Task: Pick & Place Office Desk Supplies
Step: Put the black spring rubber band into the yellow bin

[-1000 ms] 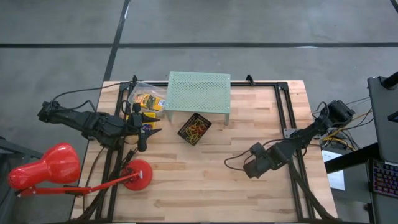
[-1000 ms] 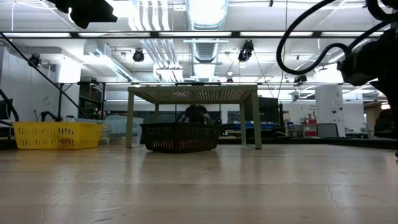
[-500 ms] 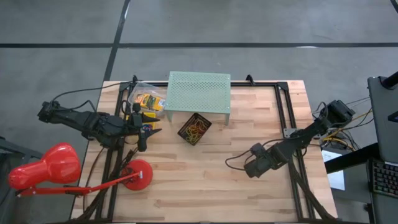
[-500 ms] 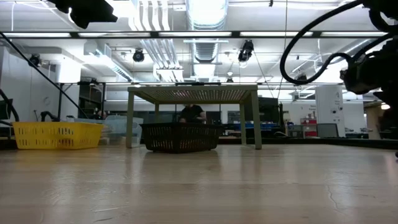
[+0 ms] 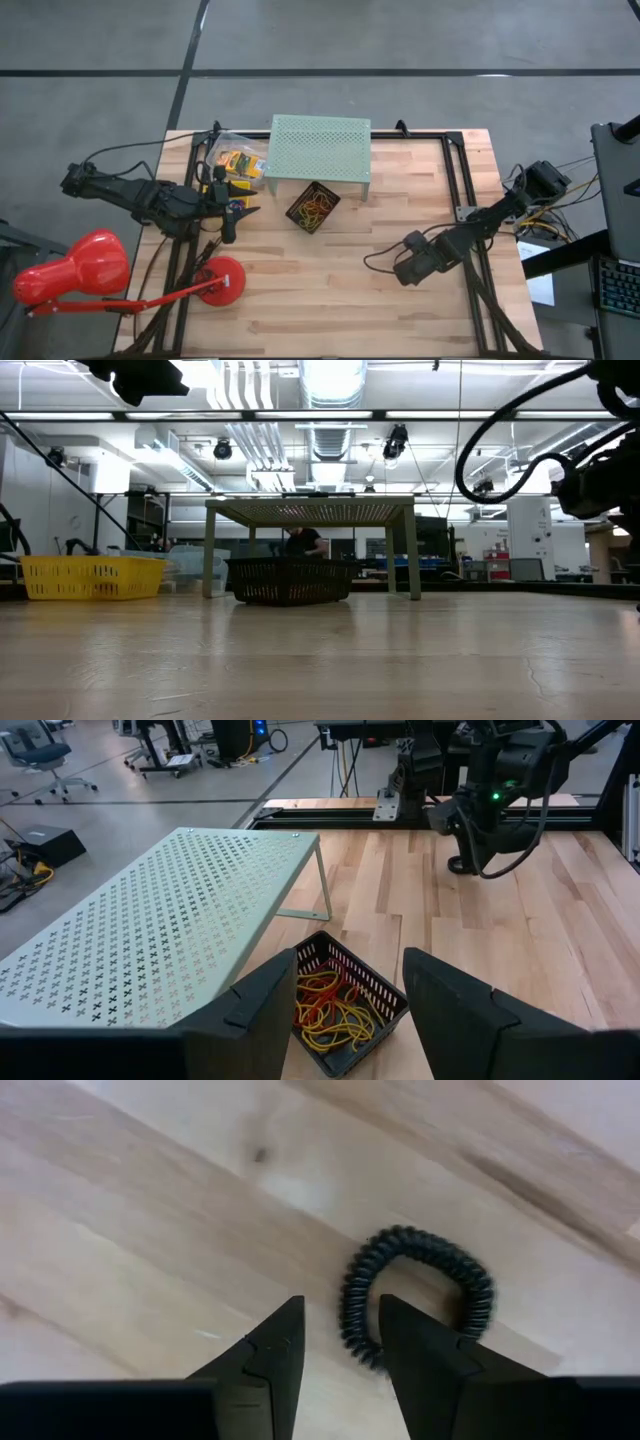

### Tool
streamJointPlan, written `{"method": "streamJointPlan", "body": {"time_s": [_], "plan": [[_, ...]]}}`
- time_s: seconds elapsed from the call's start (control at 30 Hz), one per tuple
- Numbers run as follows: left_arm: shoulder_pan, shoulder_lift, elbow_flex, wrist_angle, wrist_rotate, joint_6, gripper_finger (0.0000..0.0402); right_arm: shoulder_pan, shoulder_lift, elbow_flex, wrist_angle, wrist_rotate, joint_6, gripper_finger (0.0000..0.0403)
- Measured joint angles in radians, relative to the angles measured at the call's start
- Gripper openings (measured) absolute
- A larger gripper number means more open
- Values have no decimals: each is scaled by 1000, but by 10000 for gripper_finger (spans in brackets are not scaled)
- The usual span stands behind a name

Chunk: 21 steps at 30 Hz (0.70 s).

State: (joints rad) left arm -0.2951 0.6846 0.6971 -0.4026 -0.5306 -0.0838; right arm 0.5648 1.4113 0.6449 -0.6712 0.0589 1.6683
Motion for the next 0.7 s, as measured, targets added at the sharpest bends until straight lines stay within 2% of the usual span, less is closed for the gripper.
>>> {"method": "streamJointPlan", "body": {"time_s": [0.43,0.7], "plan": [[-1,0,0,0,0,0,185,0,0,-10,30,0,-49,99],[-1,0,0,0,0,0,185,0,0,-21,26,1,-46,66]]}}
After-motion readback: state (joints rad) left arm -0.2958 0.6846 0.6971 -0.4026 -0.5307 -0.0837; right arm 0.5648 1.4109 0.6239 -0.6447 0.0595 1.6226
